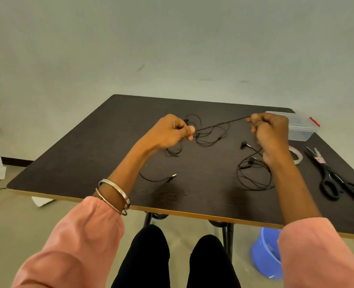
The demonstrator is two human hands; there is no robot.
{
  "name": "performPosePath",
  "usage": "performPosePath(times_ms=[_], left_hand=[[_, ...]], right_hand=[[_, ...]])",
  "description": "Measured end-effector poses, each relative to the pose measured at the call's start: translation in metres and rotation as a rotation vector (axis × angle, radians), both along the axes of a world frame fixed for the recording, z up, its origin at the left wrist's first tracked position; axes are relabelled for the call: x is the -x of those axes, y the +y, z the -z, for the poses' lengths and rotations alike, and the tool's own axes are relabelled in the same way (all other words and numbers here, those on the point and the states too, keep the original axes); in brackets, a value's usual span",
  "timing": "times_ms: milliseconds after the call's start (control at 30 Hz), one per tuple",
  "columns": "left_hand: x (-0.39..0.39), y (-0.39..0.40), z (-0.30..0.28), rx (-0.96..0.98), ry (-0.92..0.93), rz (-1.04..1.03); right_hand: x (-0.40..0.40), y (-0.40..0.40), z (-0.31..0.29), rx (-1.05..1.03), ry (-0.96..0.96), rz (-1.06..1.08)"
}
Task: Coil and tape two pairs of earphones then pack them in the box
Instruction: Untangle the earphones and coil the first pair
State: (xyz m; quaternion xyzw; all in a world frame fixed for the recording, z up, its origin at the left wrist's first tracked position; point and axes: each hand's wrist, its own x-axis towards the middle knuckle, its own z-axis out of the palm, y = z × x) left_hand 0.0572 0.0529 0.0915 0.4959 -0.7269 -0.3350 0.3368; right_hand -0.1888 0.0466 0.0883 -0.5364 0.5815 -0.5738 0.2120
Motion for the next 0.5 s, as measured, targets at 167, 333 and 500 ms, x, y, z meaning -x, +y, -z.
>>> performPosePath(times_ms=[167, 333, 500], left_hand=[[0.001, -0.004, 0.009, -0.075, -0.045, 0.059], [0.006, -0.005, 0.011, -0.144, 0.068, 0.06], [0.017, -0.004, 0.003, -0.161, 0.173, 0.052]], right_hand=[[0.003, -0.003, 0.016, -0.047, 0.164, 0.271], [-0.011, 0.005, 0.002, -0.046, 0.663, 0.206], [-0.035, 0.018, -0.005, -0.038, 0.667, -0.502]])
